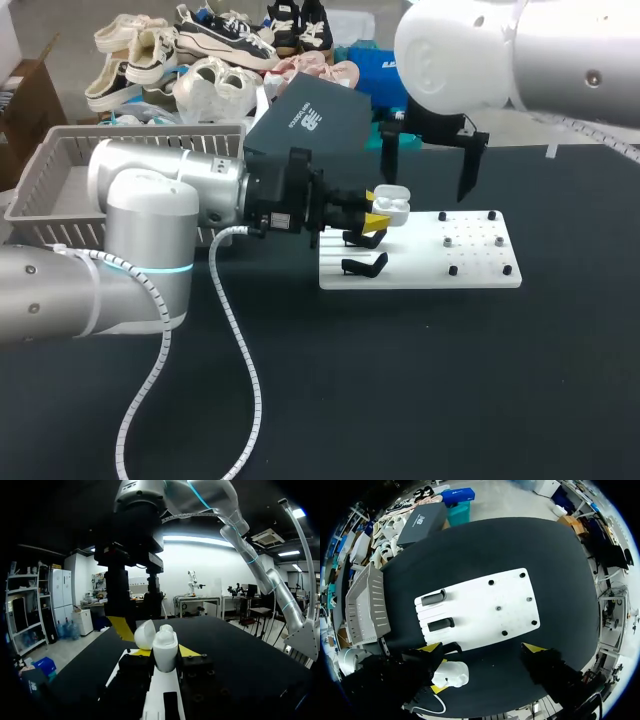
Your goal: Pick up each earbud case from the left stands, insert the matching earbuds, close the lid, and place the case in the box.
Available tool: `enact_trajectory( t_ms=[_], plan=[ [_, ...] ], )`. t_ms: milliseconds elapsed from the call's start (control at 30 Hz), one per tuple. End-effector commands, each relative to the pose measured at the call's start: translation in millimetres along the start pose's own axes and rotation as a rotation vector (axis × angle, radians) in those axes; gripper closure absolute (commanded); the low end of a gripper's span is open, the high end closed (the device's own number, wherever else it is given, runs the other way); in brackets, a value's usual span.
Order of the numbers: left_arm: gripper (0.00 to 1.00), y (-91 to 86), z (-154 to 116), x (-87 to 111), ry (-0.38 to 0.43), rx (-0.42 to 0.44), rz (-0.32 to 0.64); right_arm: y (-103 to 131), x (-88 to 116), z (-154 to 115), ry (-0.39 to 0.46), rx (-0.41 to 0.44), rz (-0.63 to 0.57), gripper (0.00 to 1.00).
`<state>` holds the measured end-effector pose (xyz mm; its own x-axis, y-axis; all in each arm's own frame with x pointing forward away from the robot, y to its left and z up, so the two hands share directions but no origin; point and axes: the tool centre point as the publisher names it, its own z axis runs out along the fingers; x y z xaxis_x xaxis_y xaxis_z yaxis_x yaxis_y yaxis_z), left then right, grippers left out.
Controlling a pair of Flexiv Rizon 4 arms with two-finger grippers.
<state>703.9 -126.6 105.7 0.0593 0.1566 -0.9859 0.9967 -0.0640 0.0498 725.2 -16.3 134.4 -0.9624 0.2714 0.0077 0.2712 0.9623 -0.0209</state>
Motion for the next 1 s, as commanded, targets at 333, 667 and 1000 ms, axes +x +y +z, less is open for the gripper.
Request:
enact_trajectory(
  t_ms=[333,667,1000],
  plan=[
    [1.0,1.2,0.0,0.3,-0.001,0.003,0.001,-8.6,26.9,-7.4,-0.058,0.005,0.002,0.0],
    [1.0,4.4,-21.8,-11.7,-0.004,-0.046,-0.012,-39.4,43.1,-45.1,-0.225,-0.028,0.045,0.0],
    [1.0,-5.8,-76.7,-33.0,0.089,-0.246,-0.047,-52.9,46.3,-51.8,-0.214,-0.043,-0.033,0.0]
  ],
)
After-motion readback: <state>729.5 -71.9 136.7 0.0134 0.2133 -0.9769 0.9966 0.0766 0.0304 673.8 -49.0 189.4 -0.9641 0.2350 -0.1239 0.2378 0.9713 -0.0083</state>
